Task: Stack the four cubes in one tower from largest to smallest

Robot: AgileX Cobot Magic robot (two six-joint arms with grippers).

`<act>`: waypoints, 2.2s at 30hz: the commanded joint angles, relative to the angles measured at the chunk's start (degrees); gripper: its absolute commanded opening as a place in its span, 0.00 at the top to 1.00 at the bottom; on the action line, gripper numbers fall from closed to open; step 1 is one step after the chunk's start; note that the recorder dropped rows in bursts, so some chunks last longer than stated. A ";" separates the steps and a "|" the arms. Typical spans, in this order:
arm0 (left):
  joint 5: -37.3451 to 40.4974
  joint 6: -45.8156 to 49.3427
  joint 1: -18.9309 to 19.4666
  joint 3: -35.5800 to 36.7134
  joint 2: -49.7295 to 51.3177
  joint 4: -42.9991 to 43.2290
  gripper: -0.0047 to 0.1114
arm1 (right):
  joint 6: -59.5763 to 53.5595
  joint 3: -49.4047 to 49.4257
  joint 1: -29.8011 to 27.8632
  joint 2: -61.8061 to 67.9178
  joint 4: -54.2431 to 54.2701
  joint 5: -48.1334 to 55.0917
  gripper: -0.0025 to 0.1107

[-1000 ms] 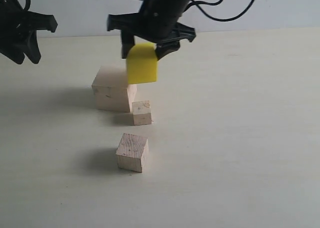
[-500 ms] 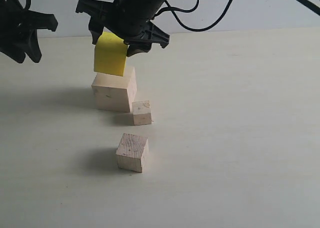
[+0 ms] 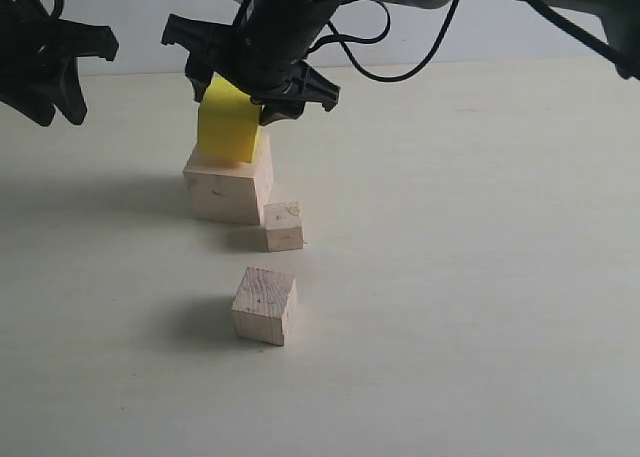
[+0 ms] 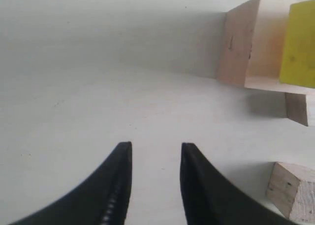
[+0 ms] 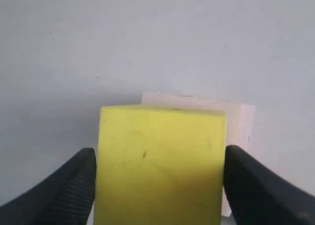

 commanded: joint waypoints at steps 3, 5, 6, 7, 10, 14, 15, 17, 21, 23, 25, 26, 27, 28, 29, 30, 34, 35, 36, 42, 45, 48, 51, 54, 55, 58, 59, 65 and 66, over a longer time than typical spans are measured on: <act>-0.64 -0.12 0.26 0.07 -0.69 -0.42 0.67 | 0.21 0.06 0.10 -0.17 0.41 -0.85 0.72; -0.64 -0.12 0.26 0.07 -0.69 -0.54 0.67 | 0.21 0.06 0.10 -0.17 0.41 -0.85 0.57; -0.64 -0.12 0.26 0.07 -0.69 -0.54 0.67 | 0.21 0.06 0.10 -0.17 0.41 -0.85 0.49; -0.64 -0.12 0.26 0.07 -0.69 -0.54 0.67 | 0.21 0.06 0.10 -0.17 0.41 -0.85 0.46; -0.64 -0.12 0.26 0.07 -0.69 -0.54 0.67 | 0.21 0.06 0.10 -0.17 0.41 -0.85 0.39; -0.64 -0.12 0.26 0.07 -0.69 -0.54 0.67 | 0.21 0.06 0.10 -0.17 0.41 -0.85 0.36; -0.64 -0.12 0.26 0.07 -0.69 -0.54 0.67 | 0.21 0.06 0.10 -0.17 0.41 -0.85 0.35; -0.64 -0.12 0.26 0.07 -0.69 -0.54 0.67 | 0.21 0.06 0.10 -0.17 0.46 -0.85 0.34; -0.64 -0.12 0.26 0.07 -0.69 -0.54 0.67 | 0.21 0.06 0.10 -0.17 0.88 -0.74 0.32; -0.64 -0.12 0.26 0.07 -0.69 -0.54 0.67 | 0.21 0.06 0.10 -0.17 2.27 -0.38 0.32; -0.52 -0.03 0.26 0.07 -0.69 -0.54 0.67 | -0.16 0.06 0.10 -0.17 4.39 1.21 0.32; -0.52 -0.03 0.26 0.07 -0.69 -0.54 0.67 | -0.41 0.06 0.10 -0.17 4.90 2.08 0.32; -0.41 -0.03 0.26 0.07 -0.69 -0.54 0.67 | -0.71 0.06 0.10 -0.17 5.03 2.93 0.32; -0.39 -0.03 0.26 0.07 -0.69 -0.54 0.67 | -0.71 0.06 0.10 -0.17 5.03 3.70 0.32; -0.15 -0.03 0.26 0.07 -0.69 -0.82 0.67 | -0.71 0.06 0.10 -0.17 5.03 4.11 0.32; 0.09 -0.03 0.26 0.07 -0.69 -1.09 0.67 | -0.87 0.06 0.10 -0.17 5.03 4.23 0.32; -0.57 -0.03 0.26 1.51 -0.69 -1.90 0.67 | -1.10 0.06 0.10 -0.27 5.15 4.35 0.32; -1.89 0.32 0.26 2.46 -0.69 -2.71 0.67 | -1.24 0.06 0.10 -0.27 5.15 4.35 0.32; -3.62 1.41 0.26 3.59 -0.69 -4.20 0.67 | -1.91 0.06 0.10 -0.35 5.15 4.35 0.32; -11.23 12.69 0.26 8.01 -0.69 -19.41 0.67 | -4.35 0.06 0.10 -1.93 5.48 4.35 0.32; -13.42 12.82 0.26 8.12 -0.56 -19.32 0.67 | -5.13 0.06 0.10 -3.47 4.51 4.50 0.32; -14.39 12.82 0.32 8.12 -0.01 -19.16 0.67 | -5.13 0.06 0.10 -4.96 2.29 5.90 0.32; -14.80 12.82 0.32 8.12 1.42 -19.16 0.67 | -5.13 0.06 0.10 -6.11 -1.59 7.44 0.32; -15.08 12.71 0.32 8.12 3.58 -19.79 0.67 | -5.13 0.06 0.10 -7.07 -5.71 9.22 0.32; -15.58 12.71 0.32 8.12 4.14 -20.10 0.67 | -5.13 0.06 0.10 -7.55 -7.14 9.69 0.33; -16.30 13.48 0.32 8.12 5.96 -21.17 0.67 | -5.13 0.06 0.10 -8.48 -13.61 12.20 0.40; -16.52 13.60 0.32 8.12 6.31 -21.53 0.67 | -5.13 0.06 0.10 -8.76 -15.70 13.24 0.45; -18.83 15.14 0.32 8.12 6.79 -23.68 0.67 | -5.94 0.06 0.10 -9.48 -22.70 17.85 0.81; -19.25 15.14 0.32 8.12 6.79 -23.68 0.67 | -6.86 0.06 0.10 -9.48 -22.70 17.85 0.87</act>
